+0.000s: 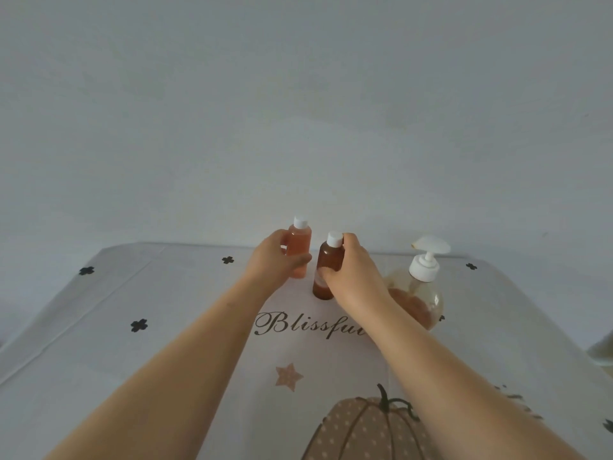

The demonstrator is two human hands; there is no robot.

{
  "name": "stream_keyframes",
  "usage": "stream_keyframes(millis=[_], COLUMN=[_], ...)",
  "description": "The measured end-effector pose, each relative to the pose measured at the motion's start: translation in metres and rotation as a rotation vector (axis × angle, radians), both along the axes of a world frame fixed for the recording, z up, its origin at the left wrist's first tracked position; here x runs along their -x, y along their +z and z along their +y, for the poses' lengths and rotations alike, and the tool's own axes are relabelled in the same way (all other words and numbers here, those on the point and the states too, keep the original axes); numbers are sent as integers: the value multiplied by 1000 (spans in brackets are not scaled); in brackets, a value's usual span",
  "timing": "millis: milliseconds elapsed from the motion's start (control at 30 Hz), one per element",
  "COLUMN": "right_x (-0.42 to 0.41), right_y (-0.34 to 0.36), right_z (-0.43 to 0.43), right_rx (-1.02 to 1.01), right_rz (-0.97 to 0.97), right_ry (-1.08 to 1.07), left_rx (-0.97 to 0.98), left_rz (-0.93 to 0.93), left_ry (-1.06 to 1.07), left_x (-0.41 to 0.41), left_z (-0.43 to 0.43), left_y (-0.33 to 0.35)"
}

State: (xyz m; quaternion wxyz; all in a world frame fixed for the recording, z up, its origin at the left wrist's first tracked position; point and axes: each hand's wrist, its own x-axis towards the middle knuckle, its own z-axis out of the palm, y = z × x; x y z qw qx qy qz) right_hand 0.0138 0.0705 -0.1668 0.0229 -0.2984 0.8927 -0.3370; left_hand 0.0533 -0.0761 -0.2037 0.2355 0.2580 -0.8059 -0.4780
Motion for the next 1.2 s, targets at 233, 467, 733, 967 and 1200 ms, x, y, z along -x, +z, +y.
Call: stream_keyframes(millis=[233, 467, 733, 967, 1200], right_x=[9, 19, 24, 24, 25], right_y=[4, 14, 9, 1, -10], right_z=[-17, -65, -102, -108, -108], right_rx=[-5, 64, 65, 30, -14], right_rz=[-6, -44, -29, -115, -150], right_ry=[8, 71, 79, 122, 122], left_rx=[10, 6, -1, -29, 39], left_rz=[1, -2, 8, 62, 101], left_ry=[25, 55, 95, 73, 110], left_x=[-8, -30, -35, -34, -33], left_z=[-13, -51, -78, -77, -77], left_y=[3, 12, 11, 6, 3])
